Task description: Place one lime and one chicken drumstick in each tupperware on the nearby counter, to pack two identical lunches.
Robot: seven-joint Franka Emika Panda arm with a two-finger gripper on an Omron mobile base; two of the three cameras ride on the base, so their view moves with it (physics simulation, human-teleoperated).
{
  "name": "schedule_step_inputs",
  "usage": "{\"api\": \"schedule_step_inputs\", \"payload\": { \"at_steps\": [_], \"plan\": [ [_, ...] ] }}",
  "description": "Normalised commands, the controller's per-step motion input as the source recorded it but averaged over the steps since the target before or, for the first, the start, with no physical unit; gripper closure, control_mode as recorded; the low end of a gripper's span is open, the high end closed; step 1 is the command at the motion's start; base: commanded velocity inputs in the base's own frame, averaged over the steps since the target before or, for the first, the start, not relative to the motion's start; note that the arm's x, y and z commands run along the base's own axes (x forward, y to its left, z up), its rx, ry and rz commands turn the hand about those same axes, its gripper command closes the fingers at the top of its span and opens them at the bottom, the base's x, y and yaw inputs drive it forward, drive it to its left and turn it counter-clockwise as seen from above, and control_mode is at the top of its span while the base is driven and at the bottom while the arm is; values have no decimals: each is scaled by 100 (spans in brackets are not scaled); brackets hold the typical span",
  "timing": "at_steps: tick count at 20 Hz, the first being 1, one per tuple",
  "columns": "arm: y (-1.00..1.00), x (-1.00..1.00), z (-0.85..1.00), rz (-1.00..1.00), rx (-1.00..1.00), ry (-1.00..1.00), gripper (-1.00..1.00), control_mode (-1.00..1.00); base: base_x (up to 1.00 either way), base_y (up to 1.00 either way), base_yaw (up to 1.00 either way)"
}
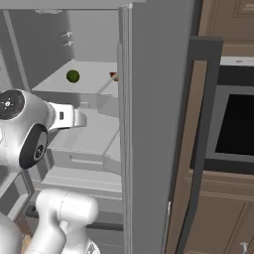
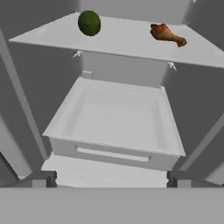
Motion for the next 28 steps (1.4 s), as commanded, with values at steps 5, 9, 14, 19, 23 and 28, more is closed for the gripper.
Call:
{"api": "schedule_step_inputs", "payload": {
  "at_steps": [5,9,14,19,23,28],
  "plan": [
    [3,20,69,0,13,0,-100,-100,0,0,0],
    [0,26,41,0,17,8,-100,-100,0,0,0],
    [14,39,2,0,9,11,-100,-100,0,0,0],
    [29,46,0,0,0,6,-100,-100,0,0,0],
    [29,56,0,0,-1,-1,-100,-100,0,0,0],
    [19,48,0,0,0,-2,-100,-100,0,0,0]
  ]
}}
